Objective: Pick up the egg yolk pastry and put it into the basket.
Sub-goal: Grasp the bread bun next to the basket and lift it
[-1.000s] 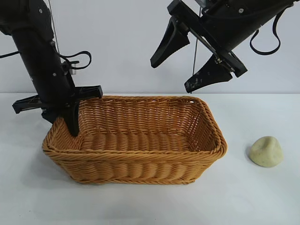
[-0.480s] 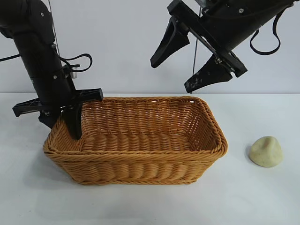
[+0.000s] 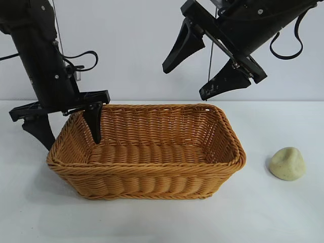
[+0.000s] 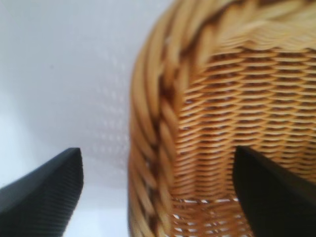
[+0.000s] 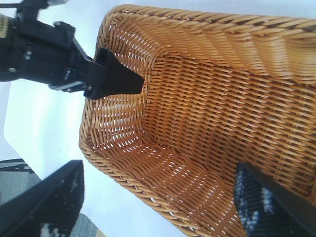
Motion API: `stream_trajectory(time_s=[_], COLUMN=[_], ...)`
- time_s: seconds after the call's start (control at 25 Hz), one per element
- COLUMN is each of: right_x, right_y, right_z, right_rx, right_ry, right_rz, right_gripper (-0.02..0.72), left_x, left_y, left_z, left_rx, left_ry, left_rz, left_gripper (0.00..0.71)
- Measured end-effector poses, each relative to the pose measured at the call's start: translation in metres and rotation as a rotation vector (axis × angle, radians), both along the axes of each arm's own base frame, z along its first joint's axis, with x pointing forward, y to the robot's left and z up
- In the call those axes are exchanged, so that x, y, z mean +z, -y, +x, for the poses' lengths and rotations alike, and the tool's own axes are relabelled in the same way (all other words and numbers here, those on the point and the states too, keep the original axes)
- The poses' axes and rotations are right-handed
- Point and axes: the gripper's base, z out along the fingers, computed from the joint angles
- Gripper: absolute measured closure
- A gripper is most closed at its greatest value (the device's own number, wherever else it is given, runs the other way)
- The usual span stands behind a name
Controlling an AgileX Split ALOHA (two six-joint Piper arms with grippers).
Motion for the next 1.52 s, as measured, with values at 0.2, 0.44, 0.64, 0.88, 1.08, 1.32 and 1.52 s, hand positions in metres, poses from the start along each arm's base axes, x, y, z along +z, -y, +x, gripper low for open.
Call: stream_trajectory(time_s=[0.2,0.44,0.64,0.88,1.08,1.32,1.52], right_x=[0.0,0.0,0.0,0.0,0.0,0.0,0.0], right_y=[0.0,0.0,0.0,0.0,0.0,0.0,0.0], right_z=[0.0,0.0,0.0,0.0,0.0,0.0,0.0], right_rx=[0.001,0.001,0.001,0.001,0.001,0.001,0.004], right_ry=[-0.001,-0.001,0.0,0.0,0.0,0.0,-0.004], right_rz=[0.0,0.0,0.0,0.0,0.0,0.0,0.001], right_gripper=[0.134,0.134,0.134,0.134,0.134,0.134,0.134], left_x=[0.044,0.059,0.059,0.059,0.058,0.065,0.078], left_y=[-0.008,-0.018,-0.038,-0.095,-0.116,-0.117,-0.119], left_z=[-0.009,-0.015,-0.01,-0.004,-0.006,-0.019,-0.047], left_rx=[-0.036,-0.075,-0.04,0.031,0.06,0.016,0.01], left_ry=[0.1,0.118,0.117,0.073,0.028,0.007,0.014], left_rz=[0.04,0.124,0.133,0.183,0.191,0.195,0.199], left_gripper=[0.065,0.065,0.065,0.065,0.066,0.066,0.068])
